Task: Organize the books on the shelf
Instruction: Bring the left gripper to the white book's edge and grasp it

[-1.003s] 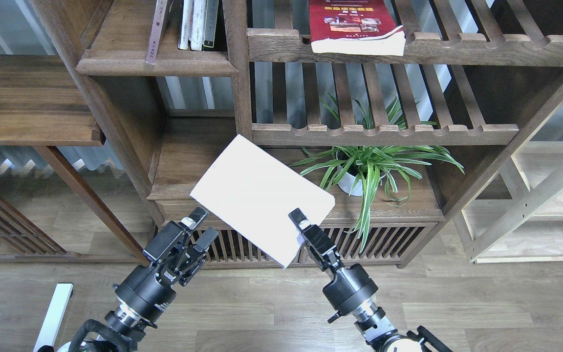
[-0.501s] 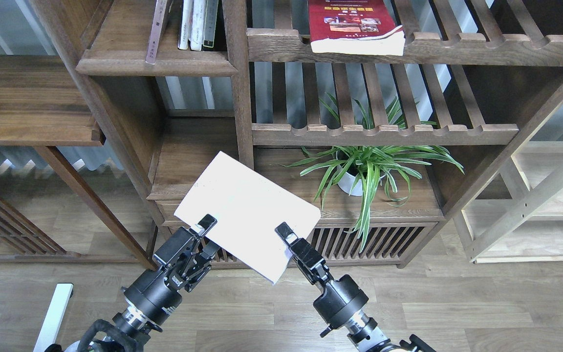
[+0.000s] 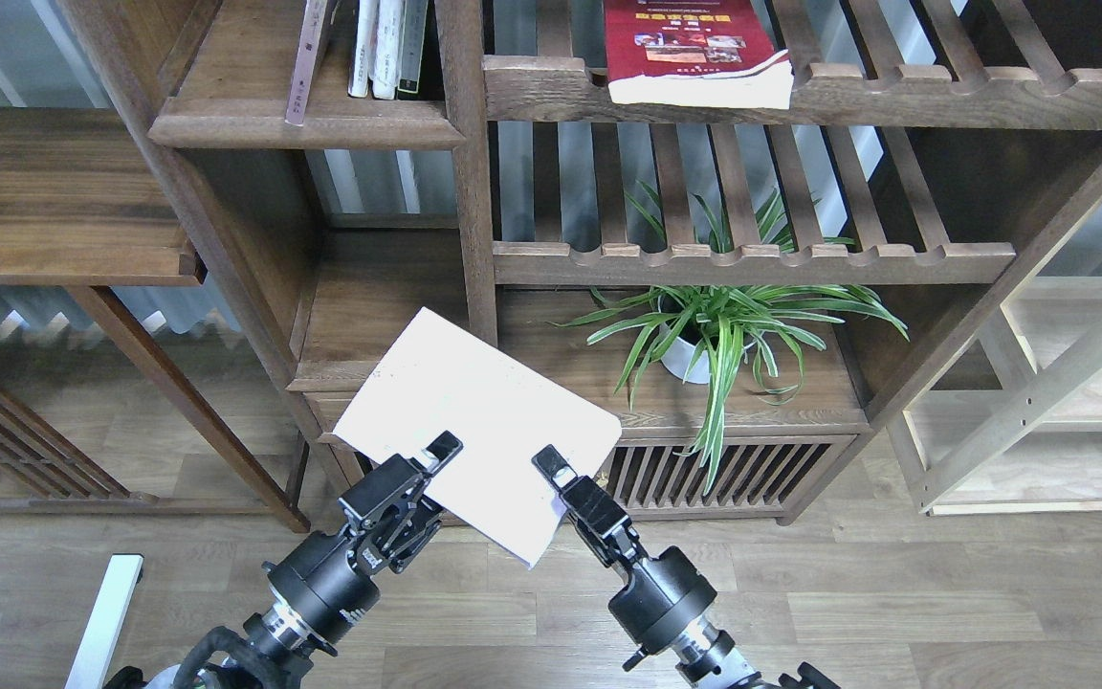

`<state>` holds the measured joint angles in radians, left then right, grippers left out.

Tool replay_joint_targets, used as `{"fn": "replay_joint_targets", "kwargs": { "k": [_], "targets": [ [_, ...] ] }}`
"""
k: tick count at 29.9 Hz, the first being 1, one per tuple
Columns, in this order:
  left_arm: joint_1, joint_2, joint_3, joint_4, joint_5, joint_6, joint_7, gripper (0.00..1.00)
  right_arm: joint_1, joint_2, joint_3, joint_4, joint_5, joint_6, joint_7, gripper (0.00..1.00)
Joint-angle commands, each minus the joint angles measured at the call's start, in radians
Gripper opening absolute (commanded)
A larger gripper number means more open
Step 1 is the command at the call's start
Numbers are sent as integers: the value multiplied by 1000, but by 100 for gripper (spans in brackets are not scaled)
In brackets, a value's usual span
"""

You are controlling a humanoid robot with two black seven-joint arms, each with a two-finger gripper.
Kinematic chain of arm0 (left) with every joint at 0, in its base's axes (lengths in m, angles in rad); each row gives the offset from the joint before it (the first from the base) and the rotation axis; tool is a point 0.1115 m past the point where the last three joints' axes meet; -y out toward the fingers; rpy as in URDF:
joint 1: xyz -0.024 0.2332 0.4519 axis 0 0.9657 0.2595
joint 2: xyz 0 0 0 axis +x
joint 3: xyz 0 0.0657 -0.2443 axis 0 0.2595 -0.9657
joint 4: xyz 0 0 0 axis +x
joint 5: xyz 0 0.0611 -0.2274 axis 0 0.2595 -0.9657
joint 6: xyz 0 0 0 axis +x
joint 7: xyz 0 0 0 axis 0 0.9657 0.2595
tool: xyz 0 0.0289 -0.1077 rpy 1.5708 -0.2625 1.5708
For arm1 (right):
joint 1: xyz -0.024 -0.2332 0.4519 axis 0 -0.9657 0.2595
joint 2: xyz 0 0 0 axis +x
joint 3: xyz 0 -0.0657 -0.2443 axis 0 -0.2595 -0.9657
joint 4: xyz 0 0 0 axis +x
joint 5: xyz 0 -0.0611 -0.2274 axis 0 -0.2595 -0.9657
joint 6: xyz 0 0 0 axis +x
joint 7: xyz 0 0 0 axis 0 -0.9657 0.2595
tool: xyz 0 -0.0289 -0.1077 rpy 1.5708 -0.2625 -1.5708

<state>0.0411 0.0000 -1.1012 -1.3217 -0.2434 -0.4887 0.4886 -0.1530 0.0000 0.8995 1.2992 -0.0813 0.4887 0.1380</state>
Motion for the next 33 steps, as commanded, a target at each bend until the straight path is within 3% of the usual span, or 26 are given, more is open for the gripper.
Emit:
{"fn": "replay_joint_targets", "kwargs": {
  "k": [1, 9, 12, 15, 19, 29, 33],
  "targets": [
    [-6, 0, 12, -1, 1, 0, 0, 59, -3, 0, -1, 0, 0, 0, 0, 4],
    [-26, 0, 41, -1, -5, 0, 0, 58, -5, 0, -2, -1, 0, 0, 0, 4],
    [-26, 0, 52, 1, -16, 0, 0, 50, -5, 0, -2, 0, 0, 0, 0, 4],
    [-24, 0, 49, 1, -33, 0, 0, 34, -5, 0, -2, 0, -2, 0, 0, 4],
    [-26, 0, 49, -1, -60, 0, 0, 19, -5, 0, -1, -1, -2, 0, 0, 4],
    [-26, 0, 18, -1, -59, 0, 0, 3, -5, 0, -1, -1, -2, 0, 0, 5],
    [-26, 0, 3, -1, -59, 0, 0, 1, -6, 0, 1, -5, -3, 0, 0, 13]
  ]
}}
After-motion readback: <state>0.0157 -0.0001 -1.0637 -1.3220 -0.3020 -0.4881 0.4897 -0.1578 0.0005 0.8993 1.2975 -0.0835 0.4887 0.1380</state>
